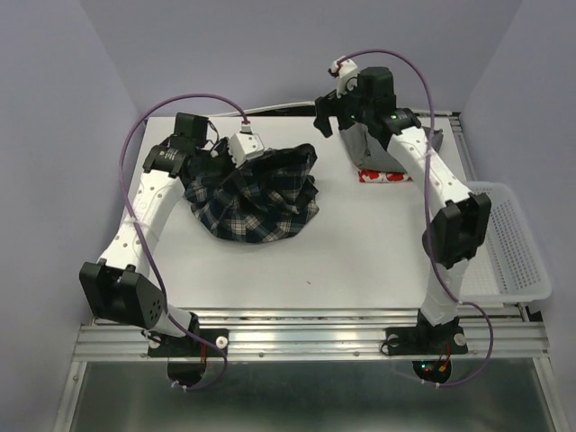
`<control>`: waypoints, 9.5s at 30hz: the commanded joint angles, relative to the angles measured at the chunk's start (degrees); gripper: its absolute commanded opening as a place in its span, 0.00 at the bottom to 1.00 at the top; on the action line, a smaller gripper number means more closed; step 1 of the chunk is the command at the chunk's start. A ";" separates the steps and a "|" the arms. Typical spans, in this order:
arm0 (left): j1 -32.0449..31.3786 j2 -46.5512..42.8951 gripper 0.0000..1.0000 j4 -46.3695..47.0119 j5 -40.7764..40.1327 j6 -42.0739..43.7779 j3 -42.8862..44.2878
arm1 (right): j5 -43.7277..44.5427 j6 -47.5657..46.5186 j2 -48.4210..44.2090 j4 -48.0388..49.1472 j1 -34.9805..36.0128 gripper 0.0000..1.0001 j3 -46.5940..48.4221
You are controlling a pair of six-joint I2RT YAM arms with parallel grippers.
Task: Fold and stack the skirts
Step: Flatten the skirt out
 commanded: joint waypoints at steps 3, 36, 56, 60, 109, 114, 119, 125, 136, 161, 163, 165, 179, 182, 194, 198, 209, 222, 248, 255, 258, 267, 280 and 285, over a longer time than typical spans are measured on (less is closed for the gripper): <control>3.12 2.64 0.00 -2.23 8.90 -3.80 4.87 | -7.47 5.12 -12.72 -5.46 -0.86 1.00 -10.84; 8.39 19.87 0.00 -13.57 26.31 -7.50 21.49 | -5.19 -40.21 1.94 20.73 18.74 0.70 -19.22; 20.78 7.59 0.00 11.88 1.98 -14.53 22.13 | -2.81 -53.99 -19.15 -4.47 1.25 0.01 -22.56; 21.14 4.32 0.00 16.40 -0.93 -15.41 17.37 | -1.59 -65.51 -22.66 -5.19 -1.13 0.01 -26.14; 25.81 6.27 0.00 70.37 31.83 -48.10 -3.96 | -5.62 -7.57 -0.70 35.51 0.01 0.01 -4.11; 14.90 -6.39 0.00 71.84 31.78 -51.85 -18.93 | -20.19 9.13 -2.18 27.77 5.98 0.01 2.14; 24.43 -1.68 0.00 74.93 27.72 -70.49 -10.96 | -7.95 14.63 -0.19 28.38 3.81 0.01 12.67; 33.70 2.30 0.00 63.09 18.42 -62.93 -6.10 | 10.32 -1.33 -6.20 29.02 3.18 0.01 0.39; 33.62 -1.04 0.00 57.00 7.93 -44.95 -6.20 | 7.64 -18.33 -13.87 15.46 4.40 0.01 -12.62; 30.98 4.74 0.00 63.33 16.30 -54.26 -3.65 | 27.42 -28.09 11.76 39.19 2.74 0.01 16.25; 29.84 8.61 0.00 67.01 15.42 -55.22 -1.99 | 28.82 -29.40 18.62 43.22 2.21 0.01 21.63; 28.79 13.33 0.00 70.53 12.96 -56.27 2.56 | 29.26 -31.42 26.15 48.67 1.69 0.01 30.94; 29.22 24.63 0.00 89.69 6.79 -56.55 23.27 | 19.70 -20.88 20.58 70.56 -3.06 0.01 26.18; 29.31 19.88 0.00 94.17 10.91 -50.76 11.07 | 12.60 -19.92 17.24 74.78 -3.06 0.01 13.47; 32.73 -13.23 0.54 74.70 22.62 3.66 -50.91 | -29.07 -53.56 -14.91 91.94 4.32 0.04 -74.28; 35.11 -24.24 0.71 46.66 26.49 18.42 -50.15 | -34.10 -57.36 -25.29 79.68 8.62 0.28 -84.42; 30.29 -14.60 0.82 23.98 14.48 4.28 -30.13 | -23.40 -50.86 -35.32 51.96 16.10 1.00 -75.65; 16.65 3.53 0.78 -10.36 7.08 21.24 -10.42 | -9.49 -19.87 -38.85 2.24 12.76 1.00 -53.42; -1.89 -17.31 0.91 18.59 -19.56 17.11 -38.97 | 8.16 15.94 -27.15 -4.23 25.33 1.00 -46.02; -3.65 -17.48 0.91 25.17 -23.60 16.84 -43.80 | 24.76 14.89 -22.41 -0.98 27.96 0.97 -51.38; -3.82 -17.40 0.91 29.74 -25.97 17.46 -46.35 | 33.02 14.19 -21.61 1.22 27.96 0.91 -53.05; -2.95 -17.21 0.63 39.43 -36.97 17.90 -48.65 | 38.31 8.13 -26.79 1.93 27.27 0.75 -59.46; 15.93 -4.49 0.00 32.23 -27.67 -5.55 -16.96 | 40.87 -11.37 -26.90 8.87 15.49 0.18 -46.41; 18.32 5.43 0.00 27.93 -23.26 -15.65 11.52 | 39.28 -19.82 -12.00 10.63 8.46 0.01 -11.51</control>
